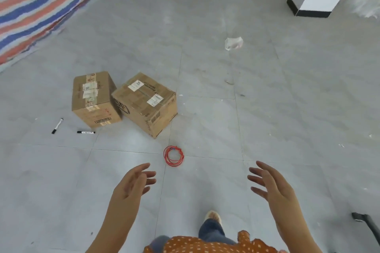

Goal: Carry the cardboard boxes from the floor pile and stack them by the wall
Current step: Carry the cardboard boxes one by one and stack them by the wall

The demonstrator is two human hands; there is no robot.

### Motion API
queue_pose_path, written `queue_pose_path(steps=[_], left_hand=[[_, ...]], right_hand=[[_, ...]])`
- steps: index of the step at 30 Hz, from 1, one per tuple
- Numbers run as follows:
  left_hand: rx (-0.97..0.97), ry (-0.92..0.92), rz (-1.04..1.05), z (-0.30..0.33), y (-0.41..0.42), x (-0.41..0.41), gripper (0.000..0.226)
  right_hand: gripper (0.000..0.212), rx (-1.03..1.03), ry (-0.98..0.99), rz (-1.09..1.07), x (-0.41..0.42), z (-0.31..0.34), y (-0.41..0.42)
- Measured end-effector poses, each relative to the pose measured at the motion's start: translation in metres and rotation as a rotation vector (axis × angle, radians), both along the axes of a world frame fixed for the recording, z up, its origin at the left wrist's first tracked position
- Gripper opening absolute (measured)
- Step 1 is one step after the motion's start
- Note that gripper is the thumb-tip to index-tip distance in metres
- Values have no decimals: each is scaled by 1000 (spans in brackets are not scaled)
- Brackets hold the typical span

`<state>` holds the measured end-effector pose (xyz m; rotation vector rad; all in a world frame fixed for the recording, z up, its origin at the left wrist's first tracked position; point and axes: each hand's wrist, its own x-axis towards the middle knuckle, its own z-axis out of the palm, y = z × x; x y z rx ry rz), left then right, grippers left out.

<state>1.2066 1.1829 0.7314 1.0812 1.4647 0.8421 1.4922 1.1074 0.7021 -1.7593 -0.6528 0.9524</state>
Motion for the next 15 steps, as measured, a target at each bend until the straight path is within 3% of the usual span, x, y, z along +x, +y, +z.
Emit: queue_pose_path(steps=[5,10,15], left_hand=[[-73,-1,150,-2,37,36,23],[-119,36,379,-15,77,33,22],[-156,45,442,-28,150,31,22]], right_hand=[[22,-49,6,177,49,0,98],[23,-97,19,328,49,-18,188],[23,-103,-1,374,44,-22,279]])
